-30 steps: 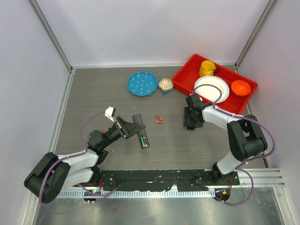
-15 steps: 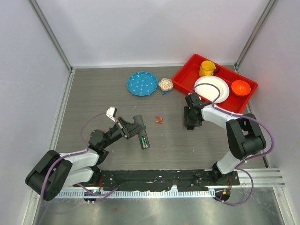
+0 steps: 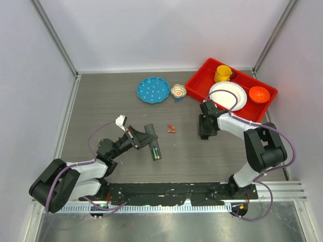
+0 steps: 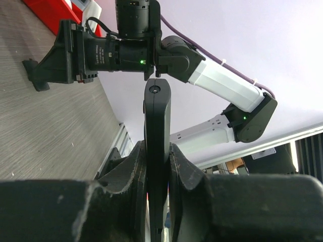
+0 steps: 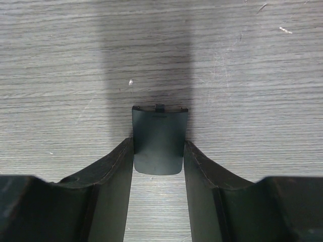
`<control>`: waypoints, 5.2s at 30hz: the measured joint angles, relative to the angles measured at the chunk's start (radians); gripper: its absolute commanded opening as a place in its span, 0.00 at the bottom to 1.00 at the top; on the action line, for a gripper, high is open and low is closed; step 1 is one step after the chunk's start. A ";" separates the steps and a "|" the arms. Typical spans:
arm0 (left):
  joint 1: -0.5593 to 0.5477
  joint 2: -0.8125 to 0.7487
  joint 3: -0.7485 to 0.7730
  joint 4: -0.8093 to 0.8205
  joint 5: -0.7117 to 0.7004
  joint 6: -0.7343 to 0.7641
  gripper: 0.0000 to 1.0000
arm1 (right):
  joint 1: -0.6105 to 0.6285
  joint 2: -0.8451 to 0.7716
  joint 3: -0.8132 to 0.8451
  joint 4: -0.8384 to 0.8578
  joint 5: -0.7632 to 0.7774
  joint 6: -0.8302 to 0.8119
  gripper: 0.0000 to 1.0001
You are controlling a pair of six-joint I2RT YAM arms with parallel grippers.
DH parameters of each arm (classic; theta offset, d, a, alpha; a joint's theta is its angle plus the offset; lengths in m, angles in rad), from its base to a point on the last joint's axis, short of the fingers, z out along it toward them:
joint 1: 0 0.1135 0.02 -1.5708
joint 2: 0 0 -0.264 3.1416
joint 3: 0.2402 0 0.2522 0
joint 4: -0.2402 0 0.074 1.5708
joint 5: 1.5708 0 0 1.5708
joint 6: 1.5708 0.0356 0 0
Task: Load the batteries into the remote control
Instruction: Pick up the battery cover at the center of the board, then load the battery cover into the remote control.
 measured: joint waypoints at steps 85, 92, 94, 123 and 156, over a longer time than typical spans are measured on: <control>-0.234 0.523 0.286 0.000 -0.402 -0.053 0.00 | 0.526 -0.164 0.385 -0.495 -0.140 0.041 0.13; -0.234 0.525 0.286 0.000 -0.401 -0.053 0.00 | 0.526 -0.164 0.385 -0.483 -0.136 0.043 0.13; -0.234 0.525 0.286 0.000 -0.402 -0.053 0.00 | 0.526 -0.164 0.385 -0.477 -0.136 0.045 0.13; -0.235 0.525 0.286 -0.014 -0.412 -0.049 0.00 | 0.531 -0.164 0.341 -0.425 -0.106 0.063 0.12; -0.236 0.559 0.323 -0.024 -0.359 -0.072 0.00 | 0.542 -0.165 0.339 -0.453 -0.022 0.007 0.11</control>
